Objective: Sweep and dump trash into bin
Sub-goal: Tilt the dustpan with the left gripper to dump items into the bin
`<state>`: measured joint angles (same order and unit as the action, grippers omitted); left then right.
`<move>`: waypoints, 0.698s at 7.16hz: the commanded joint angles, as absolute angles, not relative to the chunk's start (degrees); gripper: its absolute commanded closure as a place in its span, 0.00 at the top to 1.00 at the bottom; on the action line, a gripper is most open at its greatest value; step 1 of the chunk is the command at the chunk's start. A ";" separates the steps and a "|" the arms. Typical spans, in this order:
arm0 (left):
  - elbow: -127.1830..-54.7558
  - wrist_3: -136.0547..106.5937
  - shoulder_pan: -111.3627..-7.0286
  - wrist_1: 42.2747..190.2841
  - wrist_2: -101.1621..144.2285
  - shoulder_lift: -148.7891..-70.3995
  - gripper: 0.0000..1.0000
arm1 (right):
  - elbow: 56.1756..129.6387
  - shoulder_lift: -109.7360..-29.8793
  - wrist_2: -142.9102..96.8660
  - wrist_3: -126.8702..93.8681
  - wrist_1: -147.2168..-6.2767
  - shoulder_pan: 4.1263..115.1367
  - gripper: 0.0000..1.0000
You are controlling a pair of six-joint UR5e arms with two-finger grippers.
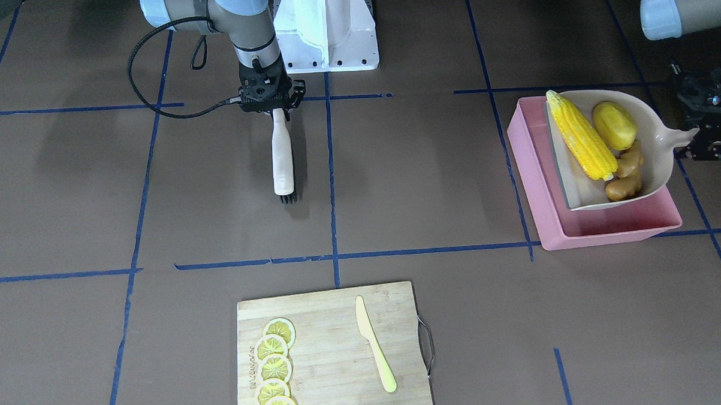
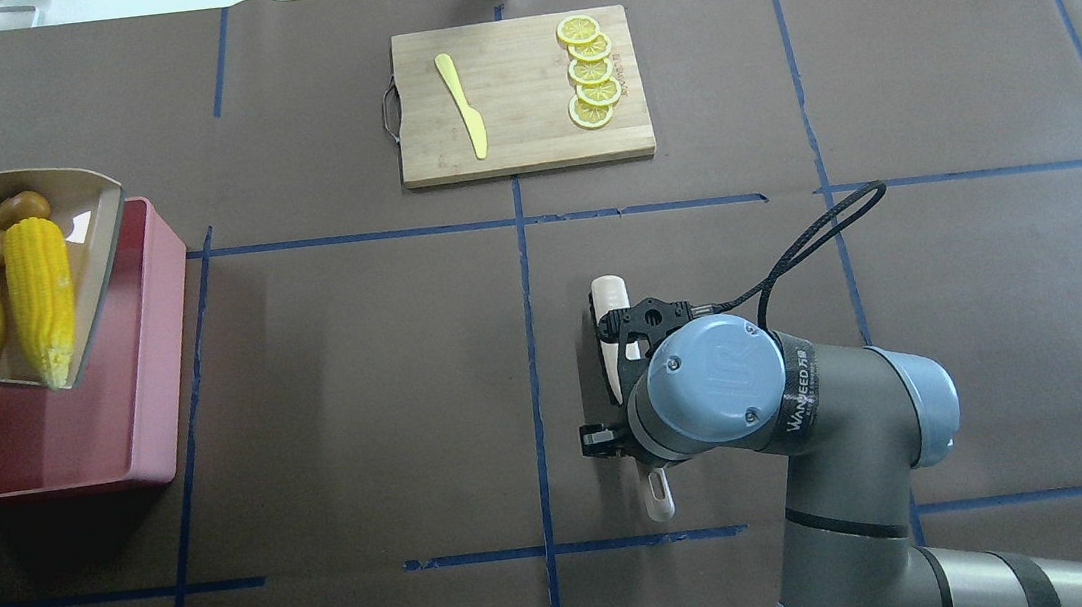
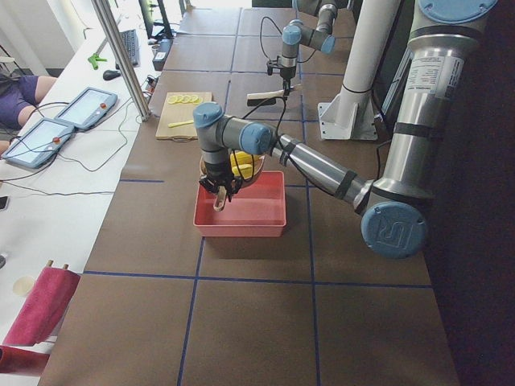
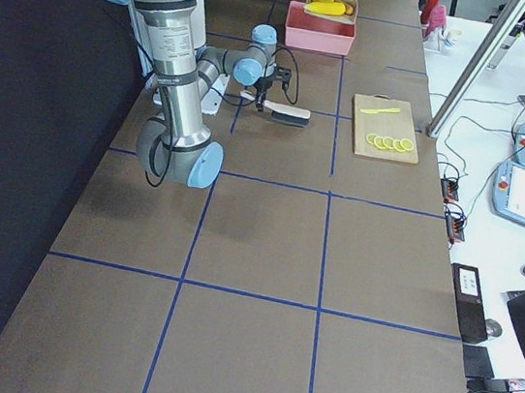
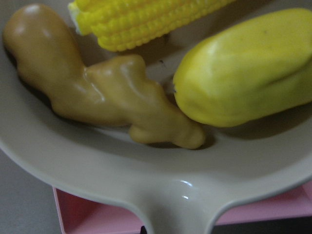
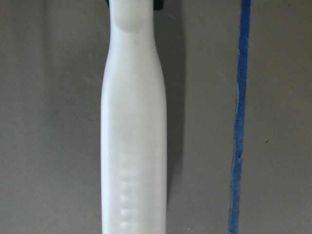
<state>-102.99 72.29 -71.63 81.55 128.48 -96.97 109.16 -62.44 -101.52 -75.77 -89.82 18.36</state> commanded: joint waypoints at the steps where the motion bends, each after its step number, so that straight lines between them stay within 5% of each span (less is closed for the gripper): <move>1: -97.29 74.97 -74.09 88.86 131.05 -95.28 0.00 | 109.16 -62.40 -101.34 -75.76 -89.82 18.37 0.00; 5: -101.76 74.35 -76.46 87.98 123.79 -95.28 0.00 | 109.16 -62.49 -101.43 -75.76 -89.82 18.37 0.00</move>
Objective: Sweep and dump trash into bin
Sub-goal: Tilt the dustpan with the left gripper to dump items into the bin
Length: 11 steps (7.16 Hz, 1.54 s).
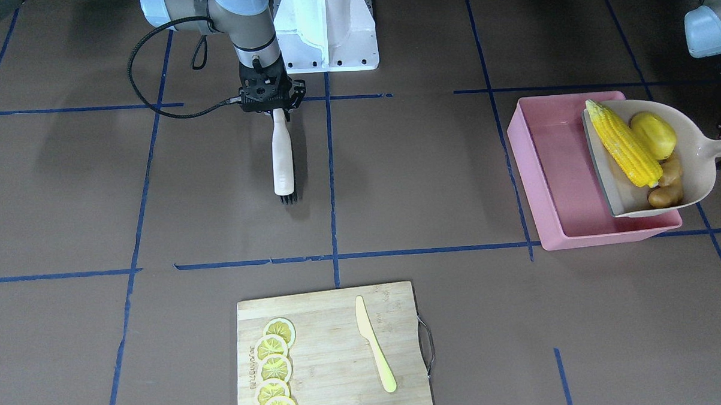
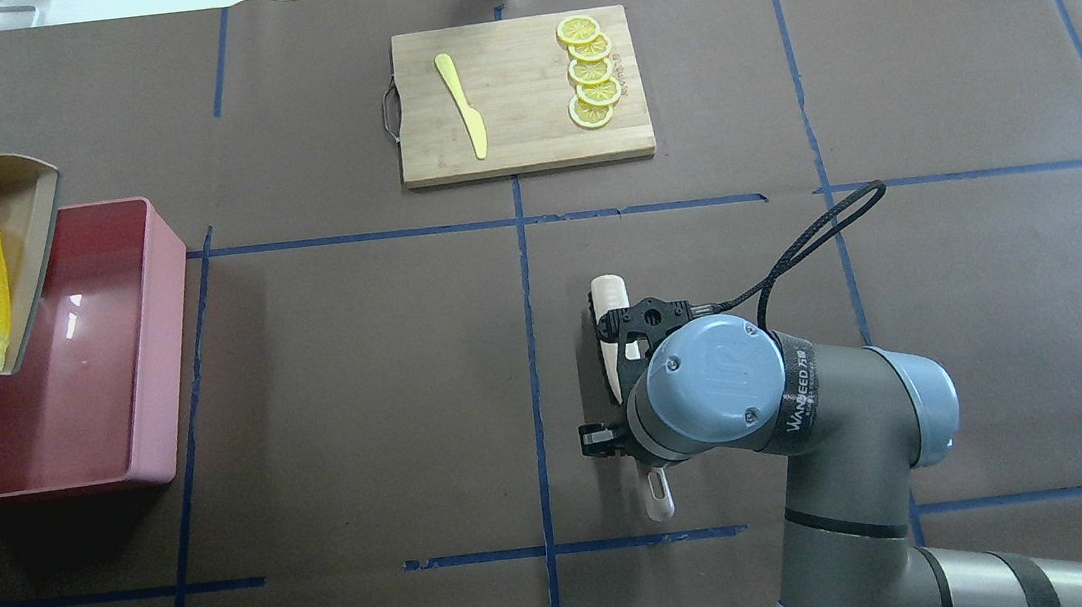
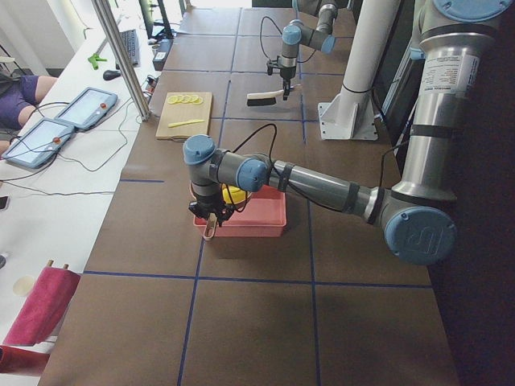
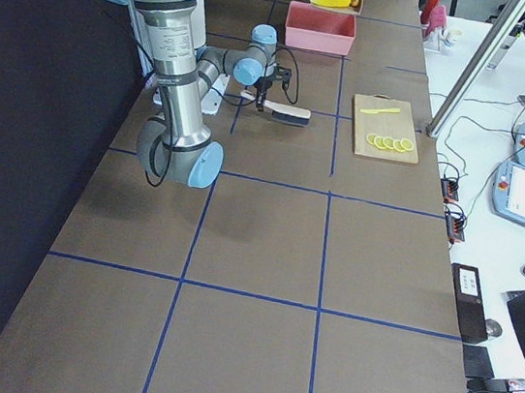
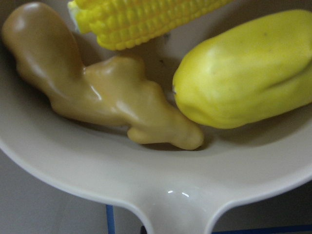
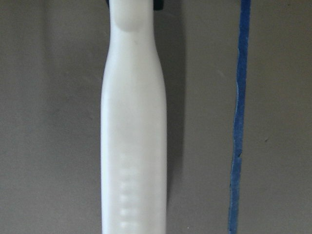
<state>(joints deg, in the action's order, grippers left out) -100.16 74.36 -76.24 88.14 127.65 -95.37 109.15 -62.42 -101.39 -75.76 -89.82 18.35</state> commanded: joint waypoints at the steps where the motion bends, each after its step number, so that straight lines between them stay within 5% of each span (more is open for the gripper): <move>1: -102.73 74.36 -76.46 87.02 119.92 -95.45 0.00 | 109.07 -62.49 -101.43 -75.76 -89.74 18.37 0.00; 5: -114.24 74.53 -72.27 72.02 104.73 -95.62 0.00 | 109.16 -62.75 -101.60 -75.76 -89.65 18.37 0.00; 11: -115.13 74.62 -68.73 70.66 94.59 -95.54 0.00 | 109.25 -62.84 -101.51 -75.85 -89.65 18.11 0.00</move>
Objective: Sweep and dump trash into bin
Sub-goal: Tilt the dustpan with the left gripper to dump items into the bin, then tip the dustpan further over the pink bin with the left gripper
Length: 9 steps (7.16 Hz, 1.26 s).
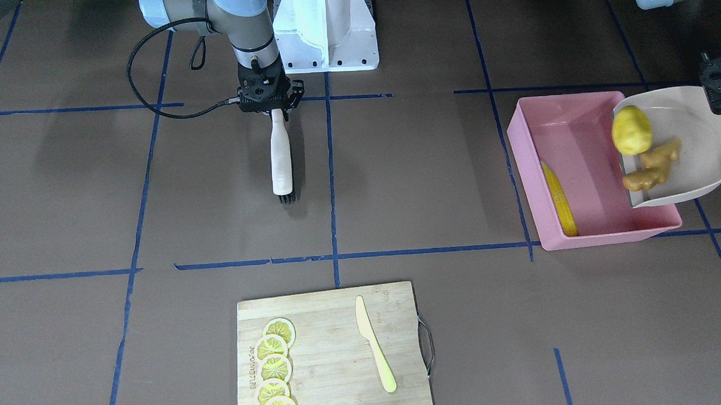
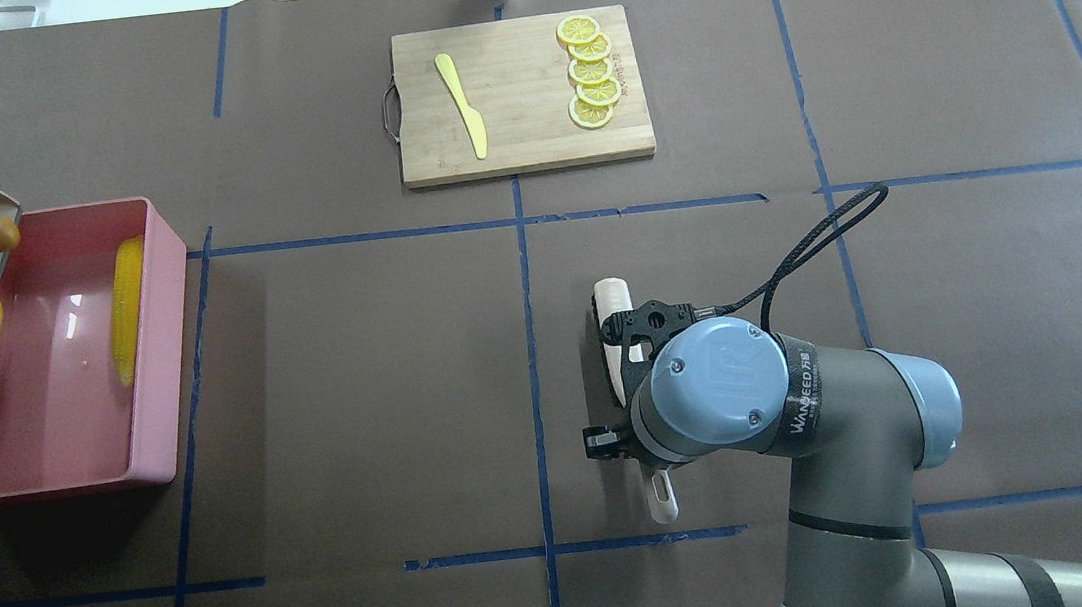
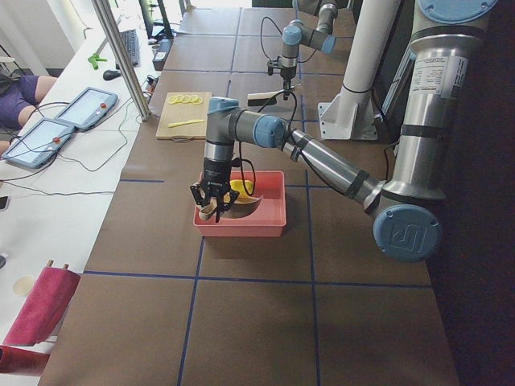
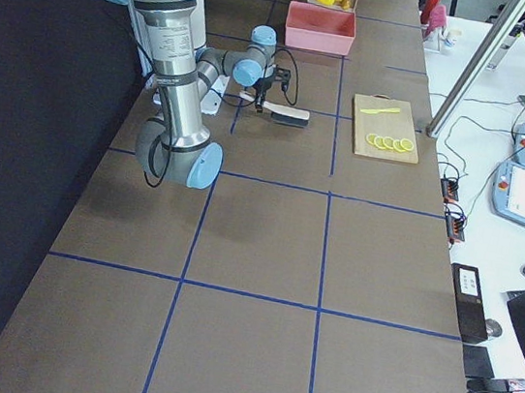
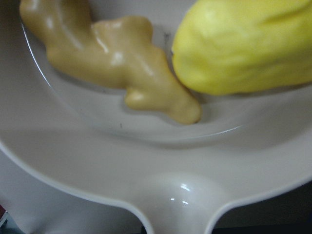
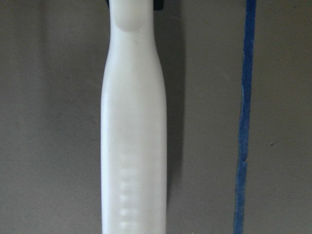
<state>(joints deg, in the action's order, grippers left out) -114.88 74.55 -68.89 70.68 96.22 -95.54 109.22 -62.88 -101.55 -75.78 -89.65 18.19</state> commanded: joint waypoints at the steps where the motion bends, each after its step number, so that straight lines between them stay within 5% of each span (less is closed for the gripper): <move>1: -115.14 74.62 -68.73 70.66 94.40 -95.62 0.00 | 109.25 -62.84 -101.51 -75.85 -89.65 18.11 0.00; 9: -118.98 71.83 -68.91 70.84 106.32 -95.45 0.00 | 109.34 -63.10 -100.64 -75.94 -89.65 18.19 0.00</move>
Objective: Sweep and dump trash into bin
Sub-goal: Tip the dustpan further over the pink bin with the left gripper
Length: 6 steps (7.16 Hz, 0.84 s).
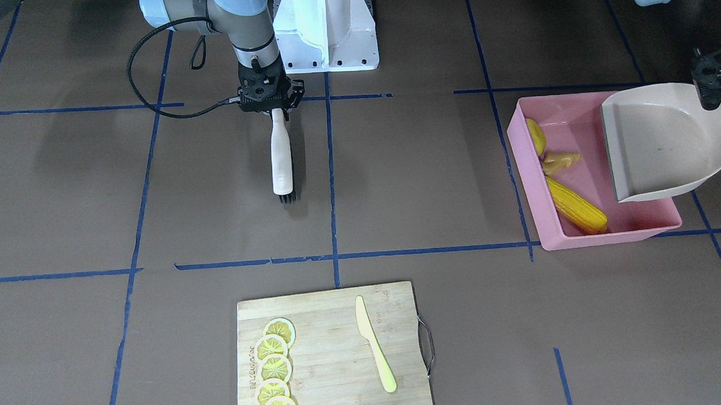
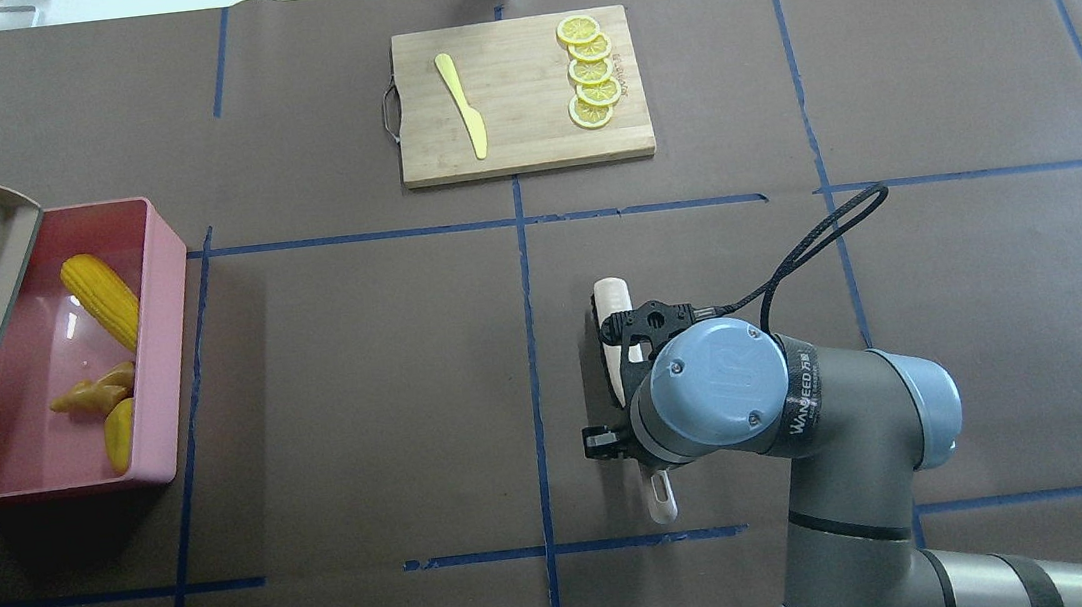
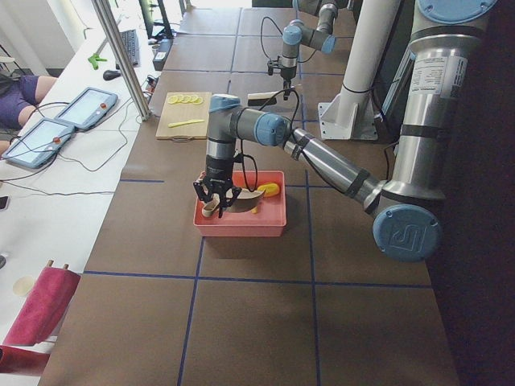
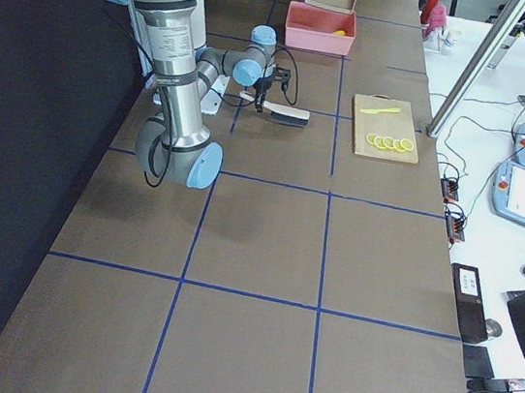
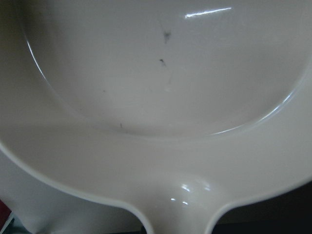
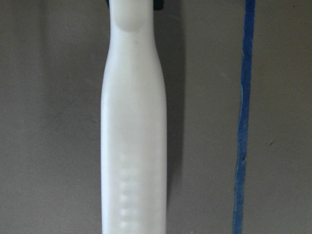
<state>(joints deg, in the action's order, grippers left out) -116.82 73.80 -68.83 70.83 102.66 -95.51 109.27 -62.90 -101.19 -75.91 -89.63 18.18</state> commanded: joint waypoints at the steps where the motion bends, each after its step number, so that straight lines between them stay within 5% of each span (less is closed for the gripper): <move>1: -121.18 68.67 -68.82 70.84 108.44 -95.45 0.00 | 109.34 -63.28 -99.16 -76.20 -89.65 17.93 0.00; 6: -125.58 46.90 -62.79 71.19 112.06 -97.90 0.00 | 109.16 -64.07 -91.50 -76.82 -89.65 13.80 0.00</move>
